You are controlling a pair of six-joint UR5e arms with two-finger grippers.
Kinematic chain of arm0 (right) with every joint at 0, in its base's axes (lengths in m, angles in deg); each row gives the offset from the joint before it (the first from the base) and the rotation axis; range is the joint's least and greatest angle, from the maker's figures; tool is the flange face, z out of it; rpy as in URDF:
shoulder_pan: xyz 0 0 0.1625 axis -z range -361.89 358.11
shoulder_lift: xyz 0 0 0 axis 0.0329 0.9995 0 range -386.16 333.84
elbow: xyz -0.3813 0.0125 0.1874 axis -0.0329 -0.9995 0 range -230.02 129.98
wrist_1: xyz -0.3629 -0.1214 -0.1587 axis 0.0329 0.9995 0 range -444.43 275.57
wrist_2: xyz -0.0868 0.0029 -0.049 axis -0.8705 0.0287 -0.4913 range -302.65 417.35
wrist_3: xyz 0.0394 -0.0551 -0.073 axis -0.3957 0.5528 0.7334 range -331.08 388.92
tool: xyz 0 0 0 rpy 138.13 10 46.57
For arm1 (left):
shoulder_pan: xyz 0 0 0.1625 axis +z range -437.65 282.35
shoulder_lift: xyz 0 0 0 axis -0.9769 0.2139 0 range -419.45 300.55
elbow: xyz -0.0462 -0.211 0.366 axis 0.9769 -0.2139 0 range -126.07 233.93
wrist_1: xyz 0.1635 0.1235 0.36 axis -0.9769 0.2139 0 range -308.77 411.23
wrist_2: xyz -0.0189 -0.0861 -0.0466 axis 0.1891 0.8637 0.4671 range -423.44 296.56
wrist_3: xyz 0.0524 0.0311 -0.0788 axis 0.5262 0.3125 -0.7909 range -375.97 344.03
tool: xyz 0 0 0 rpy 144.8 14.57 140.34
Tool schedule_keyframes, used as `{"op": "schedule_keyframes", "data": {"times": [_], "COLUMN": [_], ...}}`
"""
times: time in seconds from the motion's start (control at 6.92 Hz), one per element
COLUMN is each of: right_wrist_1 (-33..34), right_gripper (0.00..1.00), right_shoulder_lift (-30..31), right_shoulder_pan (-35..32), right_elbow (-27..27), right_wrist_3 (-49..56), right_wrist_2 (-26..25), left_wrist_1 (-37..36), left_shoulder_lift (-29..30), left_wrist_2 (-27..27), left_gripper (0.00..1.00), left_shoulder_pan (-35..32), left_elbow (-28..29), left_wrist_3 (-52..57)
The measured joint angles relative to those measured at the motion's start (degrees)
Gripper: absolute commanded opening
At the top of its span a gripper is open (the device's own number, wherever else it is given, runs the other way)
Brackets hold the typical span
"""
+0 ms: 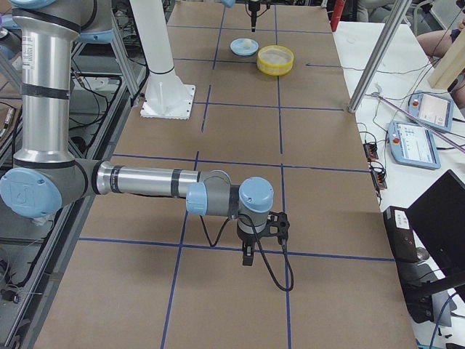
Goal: Place bun in steamer
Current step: 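Lower the left gripper over the pale bun on the blue plate, then close the left gripper on the bun and lift it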
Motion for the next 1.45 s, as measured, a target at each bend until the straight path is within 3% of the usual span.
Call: {"op": "schedule_keyframes", "data": {"times": [0.72, 1.45], "right_wrist_1": [0.00, 0.00], "right_gripper": [1.00, 1.00], "right_shoulder_lift": [0.00, 0.00], "right_shoulder_pan": [0.00, 0.00], "right_elbow": [0.00, 0.00], "right_wrist_3": [0.00, 0.00], "right_wrist_2": [0.00, 0.00], "left_wrist_1": [3.64, 4.36], "left_shoulder_lift": [0.53, 1.72], "left_wrist_2": [-2.75, -2.68], "left_gripper": [0.93, 0.84], "left_shoulder_pan": [6.41, 8.12], "left_elbow": [3.65, 6.32], "left_wrist_3": [-2.69, -2.14]}}
